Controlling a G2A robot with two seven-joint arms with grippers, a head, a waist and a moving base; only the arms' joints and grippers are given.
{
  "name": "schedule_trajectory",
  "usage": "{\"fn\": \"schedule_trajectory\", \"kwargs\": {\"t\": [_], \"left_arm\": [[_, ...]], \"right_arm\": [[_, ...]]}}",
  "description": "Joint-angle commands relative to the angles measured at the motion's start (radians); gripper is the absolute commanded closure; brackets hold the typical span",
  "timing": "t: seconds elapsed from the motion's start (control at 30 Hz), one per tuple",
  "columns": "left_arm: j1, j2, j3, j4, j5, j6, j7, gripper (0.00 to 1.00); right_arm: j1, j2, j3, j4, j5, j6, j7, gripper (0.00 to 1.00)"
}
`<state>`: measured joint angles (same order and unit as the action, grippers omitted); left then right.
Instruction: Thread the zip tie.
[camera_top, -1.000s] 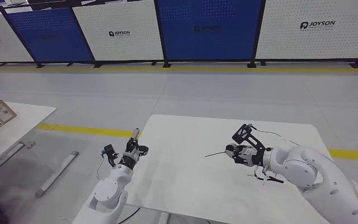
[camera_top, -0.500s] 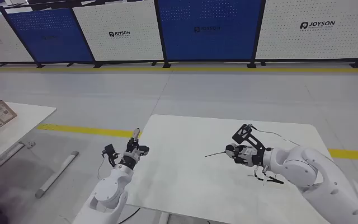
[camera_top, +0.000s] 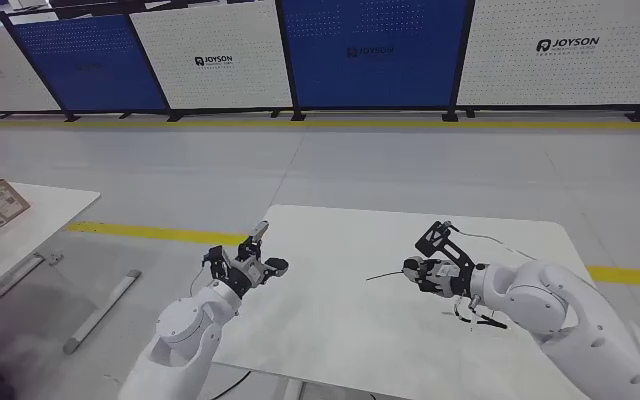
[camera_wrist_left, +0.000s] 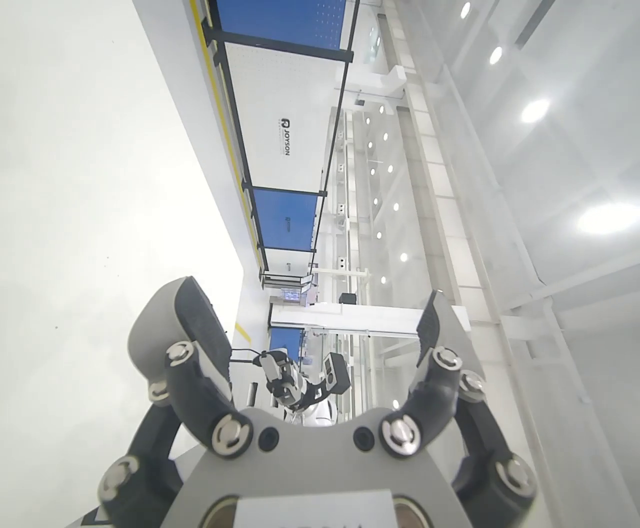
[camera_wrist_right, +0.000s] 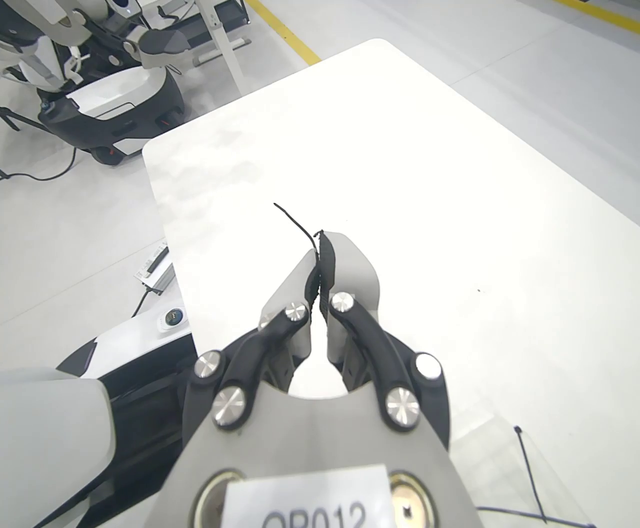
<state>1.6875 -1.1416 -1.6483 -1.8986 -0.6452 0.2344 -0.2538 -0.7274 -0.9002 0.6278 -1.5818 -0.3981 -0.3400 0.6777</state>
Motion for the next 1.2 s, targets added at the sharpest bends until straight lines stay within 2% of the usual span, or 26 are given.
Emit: {"fn": "schedule_trajectory", "kwargs": {"t": [0.0, 0.1, 0.23, 0.37, 0.5, 0.53, 1.17], "left_arm": [[0.0, 0.0, 0.0, 0.0, 0.0, 0.0, -0.001, 0.0], [0.0, 0.0, 0.002, 0.002, 0.002, 0.002, -0.001, 0.0], [-0.007, 0.008, 0.012, 0.011, 0.001, 0.106, -0.094, 0.0], [0.0, 0.03, 0.023, 0.058, -0.062, 0.106, -0.241, 0.0], [-0.014, 0.07, 0.058, 0.088, -0.174, 0.106, -0.302, 0.0], [-0.019, 0.077, 0.065, 0.091, -0.194, 0.106, -0.305, 0.0], [-0.019, 0.077, 0.065, 0.091, -0.194, 0.106, -0.305, 0.0]], "right_arm": [[0.0, 0.0, 0.0, 0.0, 0.0, 0.0, 0.0, 1.0], [-0.003, 0.0, 0.01, -0.004, -0.066, 0.013, -0.018, 1.0], [0.006, -0.001, 0.019, -0.037, -0.23, 0.011, -0.041, 1.0], [0.014, -0.005, -0.002, -0.076, -0.371, 0.0, -0.068, 1.0], [0.048, -0.009, -0.083, -0.101, -0.437, 0.0, -0.084, 1.0], [0.06, -0.009, -0.097, -0.094, -0.427, 0.0, -0.094, 1.0], [0.064, -0.01, -0.105, -0.091, -0.406, 0.0, -0.111, 1.0]]}}
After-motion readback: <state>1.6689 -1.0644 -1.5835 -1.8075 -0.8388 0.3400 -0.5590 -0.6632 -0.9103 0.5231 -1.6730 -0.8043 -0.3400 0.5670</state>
